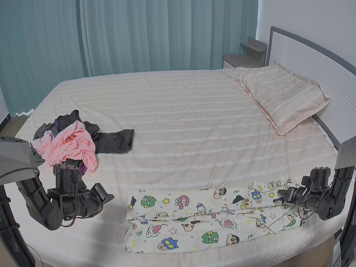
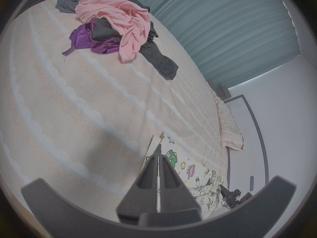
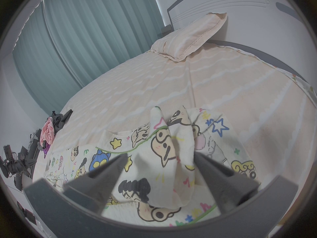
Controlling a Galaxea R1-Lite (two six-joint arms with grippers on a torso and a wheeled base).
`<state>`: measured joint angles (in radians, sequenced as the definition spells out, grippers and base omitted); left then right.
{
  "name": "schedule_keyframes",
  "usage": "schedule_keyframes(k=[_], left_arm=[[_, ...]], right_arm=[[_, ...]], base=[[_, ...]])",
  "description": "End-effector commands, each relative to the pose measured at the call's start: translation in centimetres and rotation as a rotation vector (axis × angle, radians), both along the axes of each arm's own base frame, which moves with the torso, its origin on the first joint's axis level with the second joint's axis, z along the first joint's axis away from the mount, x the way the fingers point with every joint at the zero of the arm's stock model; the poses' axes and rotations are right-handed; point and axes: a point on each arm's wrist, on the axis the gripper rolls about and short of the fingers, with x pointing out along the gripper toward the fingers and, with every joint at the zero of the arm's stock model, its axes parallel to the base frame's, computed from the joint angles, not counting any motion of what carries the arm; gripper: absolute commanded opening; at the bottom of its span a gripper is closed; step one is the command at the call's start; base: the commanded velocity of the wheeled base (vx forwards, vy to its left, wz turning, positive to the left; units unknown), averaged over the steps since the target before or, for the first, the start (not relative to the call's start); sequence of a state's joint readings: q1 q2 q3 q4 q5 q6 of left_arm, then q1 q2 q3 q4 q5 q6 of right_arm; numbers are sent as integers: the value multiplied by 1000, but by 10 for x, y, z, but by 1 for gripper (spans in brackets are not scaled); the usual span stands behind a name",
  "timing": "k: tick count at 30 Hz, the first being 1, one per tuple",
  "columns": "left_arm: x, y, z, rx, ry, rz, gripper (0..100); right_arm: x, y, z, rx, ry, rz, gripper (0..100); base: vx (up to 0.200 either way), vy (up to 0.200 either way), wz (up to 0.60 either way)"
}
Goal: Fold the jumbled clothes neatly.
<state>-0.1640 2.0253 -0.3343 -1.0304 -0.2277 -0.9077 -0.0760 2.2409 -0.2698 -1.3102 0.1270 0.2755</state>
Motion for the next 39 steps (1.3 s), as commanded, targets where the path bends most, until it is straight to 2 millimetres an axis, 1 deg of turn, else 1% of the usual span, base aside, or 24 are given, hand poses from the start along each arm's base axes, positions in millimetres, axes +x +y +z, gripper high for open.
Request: schedule_keyframes(k=[1,6,8,13,19,24,28,39], left_arm=[[0,0,-1,0,2,1,0],[0,0,-1,0,2,1,0],[0,0,-1,0,2,1,0],[-1,0,-2,1,8,1,0],[-1,-1,-1,1,7,-2,0],[-1,-1,-1,1,7,-2,0],[-1,-1,-2,1,8,-5,0],[-1,-3,-2,1,8,-10,0]], right_arm=[[1,-3,-1,0,-3,-10,0],[7,-10,3,-3,-35,-35,0],[11,-17,6,-5,-61,-55,0],[15,-20,8,17,-75,-29,0],[14,-21,-1,5,-46,10,0],[15,-31,-7,-20,-33,-3,0],[16,-43,-7,-40,-30,-22,0],[15,-43,-10,-24,-23,3,0]], base=[[0,0,0],[0,0,0],[0,0,0],[0,0,0],[0,0,0],[0,0,0],[0,0,0],[0,0,0]])
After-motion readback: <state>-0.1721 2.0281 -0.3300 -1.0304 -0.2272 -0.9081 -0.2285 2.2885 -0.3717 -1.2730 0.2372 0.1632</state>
